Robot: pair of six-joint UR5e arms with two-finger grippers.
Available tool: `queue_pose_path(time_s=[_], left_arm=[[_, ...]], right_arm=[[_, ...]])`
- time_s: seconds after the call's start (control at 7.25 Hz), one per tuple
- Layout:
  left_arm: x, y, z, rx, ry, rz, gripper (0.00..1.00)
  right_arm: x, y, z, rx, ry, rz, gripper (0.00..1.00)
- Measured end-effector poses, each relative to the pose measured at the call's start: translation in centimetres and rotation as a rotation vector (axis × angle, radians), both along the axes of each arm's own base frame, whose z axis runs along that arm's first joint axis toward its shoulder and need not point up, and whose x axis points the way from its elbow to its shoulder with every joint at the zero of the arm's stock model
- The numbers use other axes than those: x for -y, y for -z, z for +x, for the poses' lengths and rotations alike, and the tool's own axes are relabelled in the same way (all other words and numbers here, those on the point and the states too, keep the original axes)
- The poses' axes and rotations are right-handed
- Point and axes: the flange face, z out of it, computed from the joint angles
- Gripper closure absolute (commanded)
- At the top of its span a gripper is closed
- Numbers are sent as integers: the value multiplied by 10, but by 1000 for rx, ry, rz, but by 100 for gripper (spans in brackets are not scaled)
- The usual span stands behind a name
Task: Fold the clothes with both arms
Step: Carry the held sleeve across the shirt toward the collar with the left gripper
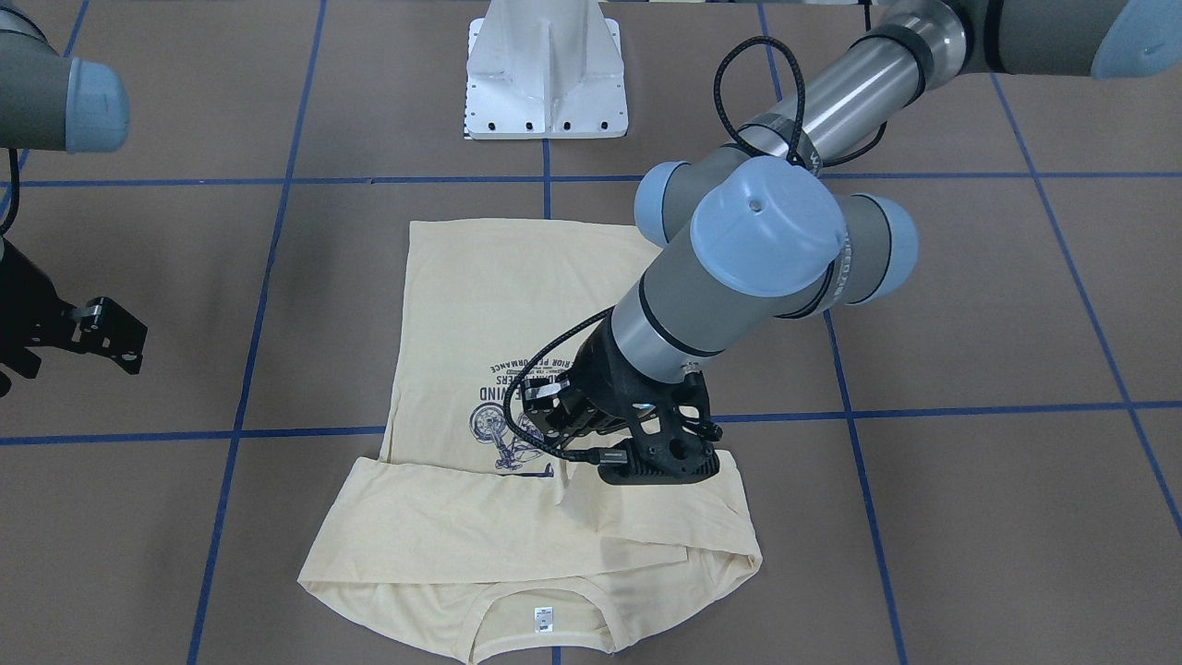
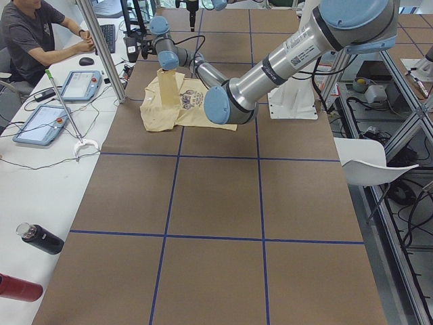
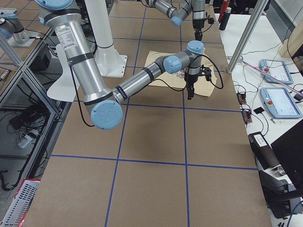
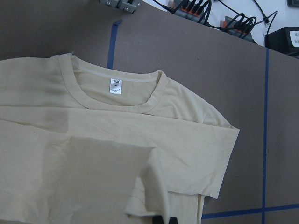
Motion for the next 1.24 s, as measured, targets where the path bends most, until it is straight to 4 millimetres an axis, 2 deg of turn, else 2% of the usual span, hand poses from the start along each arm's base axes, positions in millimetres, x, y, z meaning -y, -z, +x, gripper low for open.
queue_pose_path(time_s=[0.41, 0.69, 0.83, 0.97, 1.24], left_arm=[[-36, -8, 71, 16, 9, 31, 100], [-51, -27, 113, 36, 54, 68, 99], [-55, -32, 124, 32, 64, 82, 10], [-58, -32, 130, 16, 66, 100, 0], [-77, -18, 139, -77, 48, 180, 0]], right_arm=[[8, -10, -5, -11, 0, -23, 0], [15, -13, -9, -17, 0, -35, 0], [16, -13, -10, -17, -1, -38, 0], [17, -13, -11, -17, -1, -39, 0], [21, -12, -13, -18, -1, -41, 0]])
